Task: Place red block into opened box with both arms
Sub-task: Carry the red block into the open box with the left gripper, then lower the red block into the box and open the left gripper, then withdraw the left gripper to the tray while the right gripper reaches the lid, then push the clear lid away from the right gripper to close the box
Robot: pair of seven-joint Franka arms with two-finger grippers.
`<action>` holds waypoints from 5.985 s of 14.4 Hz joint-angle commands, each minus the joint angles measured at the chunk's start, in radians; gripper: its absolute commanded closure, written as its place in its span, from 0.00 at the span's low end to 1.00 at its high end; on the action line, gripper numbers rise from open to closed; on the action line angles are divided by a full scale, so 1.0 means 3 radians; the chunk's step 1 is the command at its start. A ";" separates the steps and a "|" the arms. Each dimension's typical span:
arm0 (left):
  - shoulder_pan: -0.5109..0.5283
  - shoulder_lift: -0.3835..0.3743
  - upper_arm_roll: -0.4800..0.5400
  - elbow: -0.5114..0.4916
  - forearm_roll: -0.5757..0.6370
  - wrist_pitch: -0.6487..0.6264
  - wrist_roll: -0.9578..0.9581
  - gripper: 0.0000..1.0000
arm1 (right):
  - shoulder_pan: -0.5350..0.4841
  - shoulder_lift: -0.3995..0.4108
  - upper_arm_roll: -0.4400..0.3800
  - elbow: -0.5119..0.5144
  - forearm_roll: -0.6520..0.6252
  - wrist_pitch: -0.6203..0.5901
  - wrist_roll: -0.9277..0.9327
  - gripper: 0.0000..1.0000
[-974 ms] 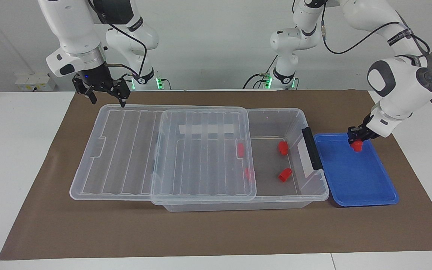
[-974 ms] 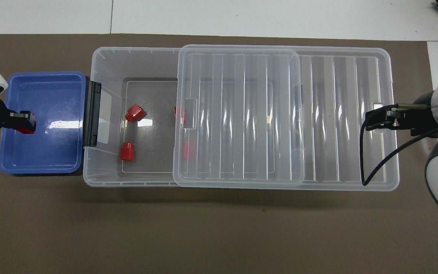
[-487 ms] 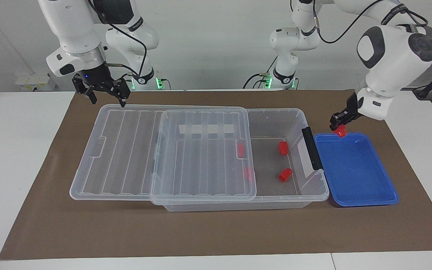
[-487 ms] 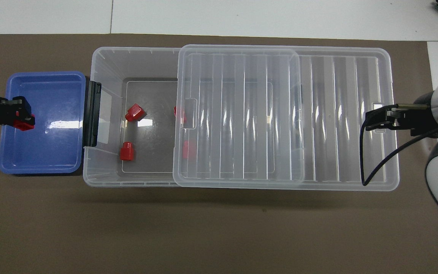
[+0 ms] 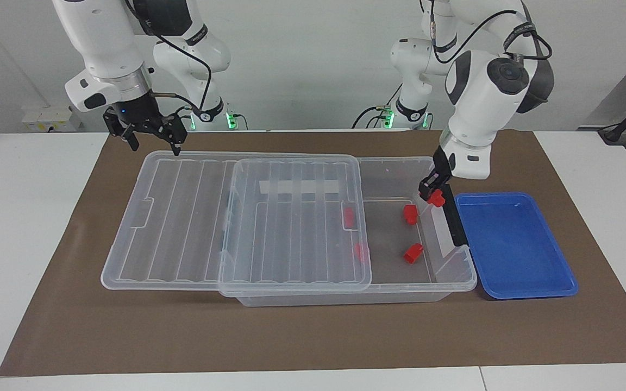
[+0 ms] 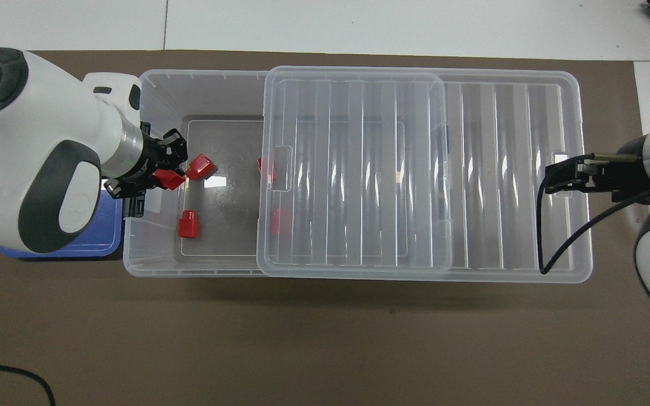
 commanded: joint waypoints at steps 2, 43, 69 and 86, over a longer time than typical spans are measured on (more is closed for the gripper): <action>-0.0266 -0.0361 0.0051 -0.1076 -0.0004 0.0966 -0.0216 1.00 | -0.0066 -0.0097 0.0004 -0.0147 0.0004 0.0088 -0.0085 0.00; 0.0494 -0.0402 0.0108 0.0042 0.0620 -0.0668 0.2082 0.00 | -0.0680 0.0097 0.0004 -0.1170 -0.0001 0.1735 -0.0883 1.00; 0.1191 -0.0653 0.0067 -0.0096 0.0328 -0.0500 0.3875 0.00 | -0.0348 0.0302 0.0014 -0.1027 -0.0006 0.1847 -0.0826 1.00; 0.1191 -0.0658 0.0072 -0.0086 0.0328 -0.0531 0.3906 0.00 | 0.0450 0.0297 0.0024 -0.1068 -0.0001 0.1965 -0.0320 1.00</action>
